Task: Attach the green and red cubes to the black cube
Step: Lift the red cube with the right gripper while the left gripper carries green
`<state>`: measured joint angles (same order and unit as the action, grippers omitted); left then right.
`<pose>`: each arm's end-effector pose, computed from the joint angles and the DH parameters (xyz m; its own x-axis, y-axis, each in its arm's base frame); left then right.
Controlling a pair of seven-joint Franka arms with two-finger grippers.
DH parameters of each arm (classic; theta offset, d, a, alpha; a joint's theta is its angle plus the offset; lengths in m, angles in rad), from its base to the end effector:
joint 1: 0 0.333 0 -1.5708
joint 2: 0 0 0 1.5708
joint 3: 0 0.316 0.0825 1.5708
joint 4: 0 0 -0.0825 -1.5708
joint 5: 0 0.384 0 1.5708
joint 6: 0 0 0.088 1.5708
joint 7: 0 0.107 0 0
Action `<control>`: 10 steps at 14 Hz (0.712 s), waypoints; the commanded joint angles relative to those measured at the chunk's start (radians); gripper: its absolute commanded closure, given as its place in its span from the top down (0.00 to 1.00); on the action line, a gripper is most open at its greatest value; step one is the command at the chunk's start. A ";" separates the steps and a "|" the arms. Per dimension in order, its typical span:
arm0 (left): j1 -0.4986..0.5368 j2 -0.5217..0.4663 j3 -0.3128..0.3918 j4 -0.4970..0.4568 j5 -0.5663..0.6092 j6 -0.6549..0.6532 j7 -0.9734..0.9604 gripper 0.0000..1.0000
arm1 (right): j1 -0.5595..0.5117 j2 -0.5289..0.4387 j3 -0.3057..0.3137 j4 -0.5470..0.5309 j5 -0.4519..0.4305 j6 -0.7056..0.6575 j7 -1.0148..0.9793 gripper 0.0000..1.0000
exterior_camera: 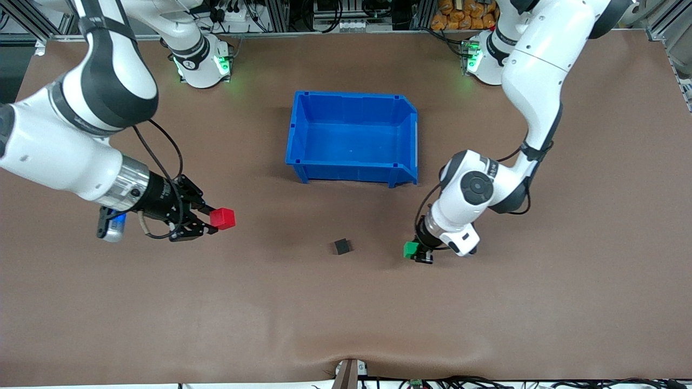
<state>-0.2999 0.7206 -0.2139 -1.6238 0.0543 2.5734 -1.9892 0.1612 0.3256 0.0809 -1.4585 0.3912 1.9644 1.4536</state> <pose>0.6325 -0.3317 0.2318 0.0845 0.9781 -0.1903 0.9825 -0.0500 0.1794 0.6548 0.1793 0.5219 0.2517 -0.8916 -0.3765 -0.9625 -0.1900 -0.1935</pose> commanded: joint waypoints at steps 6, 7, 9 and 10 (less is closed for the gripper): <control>-0.105 0.114 0.028 0.210 -0.007 -0.162 -0.207 0.00 | 0.027 0.085 0.005 0.038 -0.073 0.001 0.024 0.00; -0.125 0.135 0.045 0.249 -0.007 -0.189 -0.236 0.00 | 0.030 0.101 0.005 0.040 -0.089 0.016 0.027 0.00; -0.168 0.146 0.079 0.274 -0.013 -0.196 -0.261 0.00 | 0.040 0.128 0.005 0.040 -0.083 0.069 0.033 0.00; -0.174 0.146 0.082 0.277 -0.014 -0.196 -0.269 0.00 | 0.044 0.145 0.007 0.040 -0.081 0.079 0.036 0.00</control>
<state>-0.4347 0.8365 -0.1638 -1.4114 0.0543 2.4072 -2.2292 0.1917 0.4329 0.0841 -1.4510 0.3307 2.0281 1.4622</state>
